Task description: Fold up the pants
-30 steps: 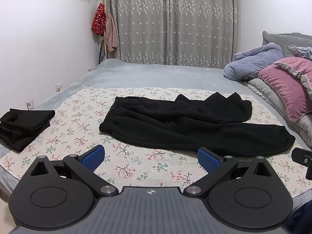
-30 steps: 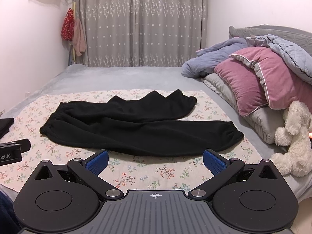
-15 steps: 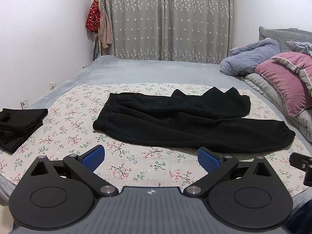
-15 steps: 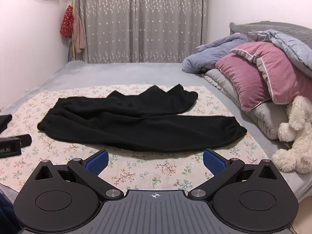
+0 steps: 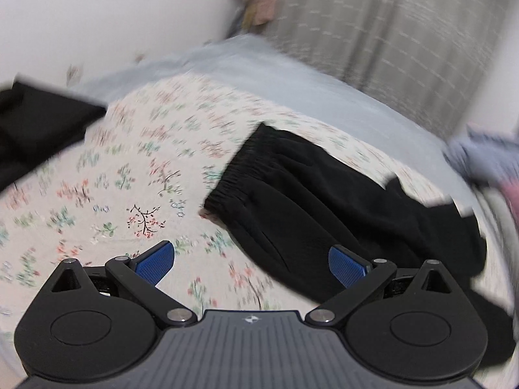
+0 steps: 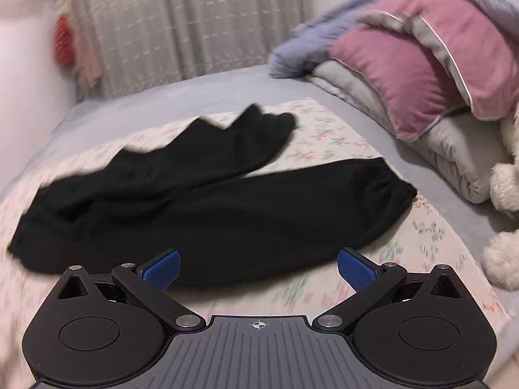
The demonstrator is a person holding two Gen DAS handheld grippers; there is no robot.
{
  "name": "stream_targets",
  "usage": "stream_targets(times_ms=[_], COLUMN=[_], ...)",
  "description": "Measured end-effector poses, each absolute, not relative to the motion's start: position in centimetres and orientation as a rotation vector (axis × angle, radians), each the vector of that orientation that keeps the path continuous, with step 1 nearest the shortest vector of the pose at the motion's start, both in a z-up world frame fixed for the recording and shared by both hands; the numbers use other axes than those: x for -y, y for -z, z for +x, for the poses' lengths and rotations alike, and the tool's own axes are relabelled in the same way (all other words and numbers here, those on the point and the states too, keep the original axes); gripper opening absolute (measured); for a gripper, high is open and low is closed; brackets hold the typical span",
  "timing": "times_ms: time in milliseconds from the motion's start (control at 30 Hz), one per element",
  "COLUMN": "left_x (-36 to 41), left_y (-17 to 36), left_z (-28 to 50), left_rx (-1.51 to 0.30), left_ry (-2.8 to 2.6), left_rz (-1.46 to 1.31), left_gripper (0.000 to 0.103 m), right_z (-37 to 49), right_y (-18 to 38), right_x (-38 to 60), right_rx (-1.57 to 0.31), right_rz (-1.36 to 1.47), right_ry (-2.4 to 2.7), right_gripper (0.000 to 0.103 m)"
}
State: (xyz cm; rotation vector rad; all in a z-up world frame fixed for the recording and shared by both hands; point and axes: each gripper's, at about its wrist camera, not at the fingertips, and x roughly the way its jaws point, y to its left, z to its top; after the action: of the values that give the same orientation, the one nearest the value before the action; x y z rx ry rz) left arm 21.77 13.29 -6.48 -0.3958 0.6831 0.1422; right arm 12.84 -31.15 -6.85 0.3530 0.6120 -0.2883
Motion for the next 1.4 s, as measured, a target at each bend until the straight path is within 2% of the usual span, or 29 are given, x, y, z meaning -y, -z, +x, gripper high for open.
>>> stream_targets(times_ms=[133,333,367,400,567,600,633,667,700,733,767,800,833,1033,1200,1400], left_x=[-15.1,-17.0,-16.9,-16.8,-14.8,-14.7,-14.7,-14.7,-14.7,-14.5,-14.5,-14.8,-15.2,-18.0,-20.8,-24.7], left_y=[11.2,15.3,15.3,15.2,15.6,15.4,15.3,15.6,15.7,15.6,15.7,15.8,16.0,14.5,10.0,8.1], left_z=[25.8,28.8,28.9,29.1,31.2,31.5,31.8,32.0,32.2,32.6,32.9,33.3,33.4,32.5,29.7,27.0], left_rx=[-0.821,-0.89,-0.878,-0.868,-0.859,-0.85,-0.835,-0.813,-0.797,-0.786,-0.777,-0.771,-0.766,-0.674,-0.523,-0.467], left_ry=[-0.191,-0.287,-0.277,-0.271,-0.281,-0.281,-0.281,-0.276,-0.266,-0.251,-0.234,-0.226,-0.229,-0.221,-0.215,-0.289], left_rz=[-0.523,-0.6,-0.616,-0.618,-0.516,-0.517,-0.53,-0.538,-0.538,-0.516,-0.498,-0.501,-0.532,-0.717,-0.766,-0.786], left_gripper=[0.101,0.101,0.101,0.101,0.101,0.101,0.099,0.097,0.083,0.061,0.048,0.038,0.034,0.016,0.013,0.011], right_z=[16.2,16.8,16.6,16.3,16.9,17.3,17.6,17.9,18.4,19.1,19.4,19.7,19.8,19.6,19.0,18.4], right_y=[8.9,14.0,15.0,15.5,16.9,17.2,17.3,17.4,17.7,17.9,18.1,18.3,18.4,17.3,14.7,11.4], right_x=[38.5,46.8,47.8,48.7,50.6,50.5,50.5,50.5,50.8,51.0,51.0,51.2,51.1,50.6,49.5,46.3], right_rx=[-0.639,-0.658,-0.675,-0.678,-0.664,-0.662,-0.654,-0.64,-0.634,-0.632,-0.624,-0.615,-0.61,-0.542,-0.447,-0.397], right_rz=[0.53,0.716,0.764,0.818,0.879,0.88,0.883,0.884,0.891,0.898,0.899,0.897,0.895,0.903,0.894,0.842], right_ry=[0.352,0.516,0.525,0.534,0.562,0.57,0.576,0.572,0.566,0.573,0.585,0.591,0.599,0.605,0.549,0.446], right_gripper=[0.103,0.099,0.095,0.086,0.074,0.068,0.056,0.047,0.033,0.027,0.025,0.022,0.018,0.008,0.006,0.005])
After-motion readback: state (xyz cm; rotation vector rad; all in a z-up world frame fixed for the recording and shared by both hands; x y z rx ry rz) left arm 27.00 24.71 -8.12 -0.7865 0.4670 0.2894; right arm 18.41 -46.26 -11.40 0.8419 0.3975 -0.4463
